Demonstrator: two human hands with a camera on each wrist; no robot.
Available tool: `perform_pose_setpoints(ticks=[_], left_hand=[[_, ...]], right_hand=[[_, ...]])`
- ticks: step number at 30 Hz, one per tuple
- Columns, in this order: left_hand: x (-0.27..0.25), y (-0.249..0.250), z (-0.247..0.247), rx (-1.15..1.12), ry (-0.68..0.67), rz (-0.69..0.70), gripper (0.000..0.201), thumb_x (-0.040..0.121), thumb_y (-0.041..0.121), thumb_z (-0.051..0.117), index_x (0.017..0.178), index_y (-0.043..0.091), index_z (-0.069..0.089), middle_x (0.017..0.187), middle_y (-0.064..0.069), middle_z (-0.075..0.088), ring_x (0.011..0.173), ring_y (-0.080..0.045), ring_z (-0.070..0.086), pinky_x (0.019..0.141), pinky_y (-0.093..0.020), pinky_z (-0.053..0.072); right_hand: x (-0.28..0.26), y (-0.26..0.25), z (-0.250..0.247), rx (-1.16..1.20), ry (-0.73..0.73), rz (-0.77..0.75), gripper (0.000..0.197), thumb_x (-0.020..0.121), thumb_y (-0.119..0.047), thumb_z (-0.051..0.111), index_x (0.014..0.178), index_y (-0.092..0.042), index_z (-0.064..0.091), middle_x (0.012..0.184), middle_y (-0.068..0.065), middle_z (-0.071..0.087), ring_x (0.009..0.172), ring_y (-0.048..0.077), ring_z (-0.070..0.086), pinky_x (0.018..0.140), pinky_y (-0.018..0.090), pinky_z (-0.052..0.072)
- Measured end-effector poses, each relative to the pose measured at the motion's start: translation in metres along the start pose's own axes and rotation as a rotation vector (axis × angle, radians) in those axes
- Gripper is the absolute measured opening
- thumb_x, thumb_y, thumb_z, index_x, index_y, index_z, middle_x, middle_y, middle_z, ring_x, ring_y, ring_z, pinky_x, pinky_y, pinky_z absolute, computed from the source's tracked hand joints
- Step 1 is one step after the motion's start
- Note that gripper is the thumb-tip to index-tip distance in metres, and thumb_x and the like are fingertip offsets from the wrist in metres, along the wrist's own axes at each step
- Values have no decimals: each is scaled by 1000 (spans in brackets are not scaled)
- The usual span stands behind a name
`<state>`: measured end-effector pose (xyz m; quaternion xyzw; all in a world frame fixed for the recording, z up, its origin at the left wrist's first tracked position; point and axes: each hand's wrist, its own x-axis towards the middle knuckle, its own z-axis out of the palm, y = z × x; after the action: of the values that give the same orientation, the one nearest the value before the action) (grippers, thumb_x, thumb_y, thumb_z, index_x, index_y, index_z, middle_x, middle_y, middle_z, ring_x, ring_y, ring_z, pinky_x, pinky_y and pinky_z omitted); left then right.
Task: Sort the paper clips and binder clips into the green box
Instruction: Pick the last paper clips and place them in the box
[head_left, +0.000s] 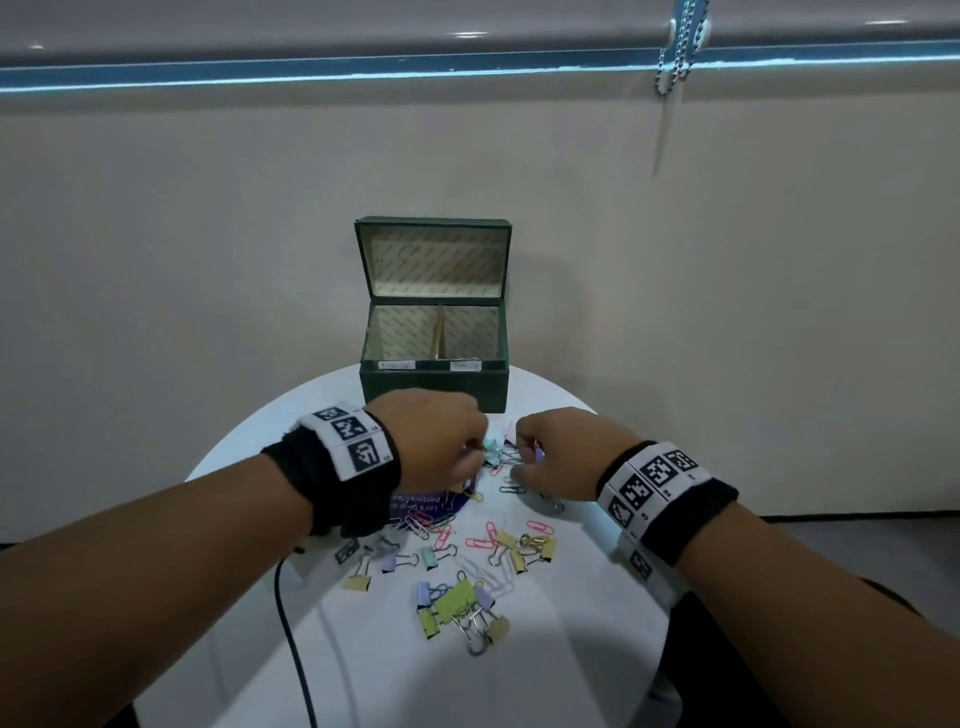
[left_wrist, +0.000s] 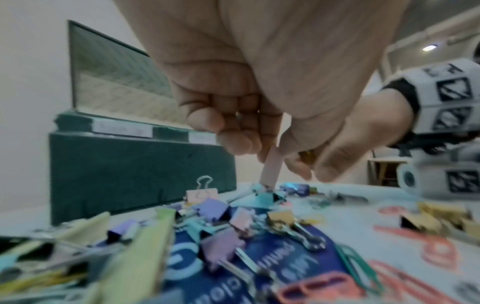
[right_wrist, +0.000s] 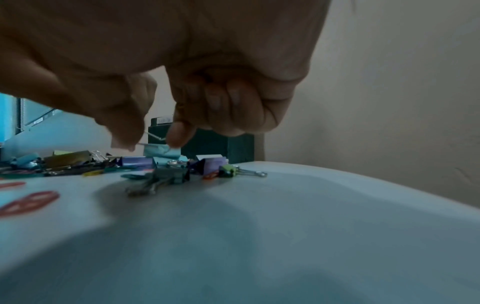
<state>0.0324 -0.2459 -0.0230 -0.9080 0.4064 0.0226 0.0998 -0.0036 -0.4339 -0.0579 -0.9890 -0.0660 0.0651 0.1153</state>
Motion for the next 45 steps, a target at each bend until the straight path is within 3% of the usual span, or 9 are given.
perform_pose_setpoints(ticks=[4, 8, 16, 24, 28, 31, 34, 40, 45], left_hand=[[-2, -21, -2, 28, -27, -146, 25, 93, 50, 50, 105, 30, 59, 101, 9, 55, 87, -16, 59, 77, -35, 53], [1, -7, 3, 16, -32, -73, 22, 91, 45, 59, 108, 33, 62, 102, 10, 55, 91, -17, 59, 76, -32, 52], [11, 16, 13, 37, -179, 61, 22, 93, 37, 58, 104, 26, 74, 100, 4, 65, 92, -21, 63, 75, -29, 53], [1, 4, 9, -309, 40, -41, 3, 83, 24, 61, 81, 24, 61, 78, 8, 59, 72, -12, 56, 68, -30, 53], [-5, 4, 10, -489, -101, -25, 22, 92, 16, 51, 100, 32, 62, 80, 12, 58, 71, -5, 52, 67, -24, 42], [-11, 13, 15, -379, -249, 44, 21, 98, 35, 50, 115, 37, 62, 89, 16, 53, 84, -7, 52, 78, -28, 44], [-15, 21, 17, -121, -275, 142, 35, 91, 54, 59, 124, 44, 59, 90, 15, 43, 85, -10, 46, 70, -28, 40], [-24, 30, 20, 61, -234, 227, 24, 99, 40, 46, 109, 30, 65, 103, 6, 52, 98, -20, 57, 81, -40, 53], [-21, 7, 14, -165, -141, 125, 12, 94, 38, 50, 87, 30, 58, 89, 11, 57, 81, -12, 56, 72, -30, 49]], right_hand=[[2, -1, 3, -15, -71, -24, 28, 82, -50, 72, 102, -31, 68, 92, -12, 57, 88, 14, 55, 72, 27, 41], [3, -3, 3, 1, -109, -77, 23, 87, -41, 72, 107, -31, 71, 89, -13, 55, 88, 12, 53, 72, 25, 39], [3, -6, 12, -44, -87, -68, 12, 78, -18, 53, 69, -26, 51, 70, -9, 56, 65, 12, 50, 57, 23, 40], [6, -2, 7, 71, 18, -88, 20, 88, -21, 51, 73, -24, 38, 73, -4, 49, 65, 16, 45, 59, 29, 34], [5, -2, 8, 64, 9, -75, 13, 88, -20, 51, 80, -24, 40, 72, -5, 52, 65, 16, 48, 58, 31, 38], [6, 0, 10, 77, -15, -56, 11, 85, -19, 51, 86, -28, 45, 76, -6, 57, 75, 22, 57, 66, 33, 47], [8, 0, 10, 56, -20, -51, 12, 89, -18, 48, 97, -28, 50, 87, -5, 59, 86, 20, 55, 75, 32, 45], [7, -2, 9, 35, -11, -60, 20, 91, -13, 47, 102, -18, 63, 103, 2, 64, 93, 23, 58, 81, 33, 49], [7, 1, 10, 39, 19, -67, 26, 92, -18, 47, 115, -21, 59, 111, 1, 63, 92, 20, 55, 82, 33, 47]])
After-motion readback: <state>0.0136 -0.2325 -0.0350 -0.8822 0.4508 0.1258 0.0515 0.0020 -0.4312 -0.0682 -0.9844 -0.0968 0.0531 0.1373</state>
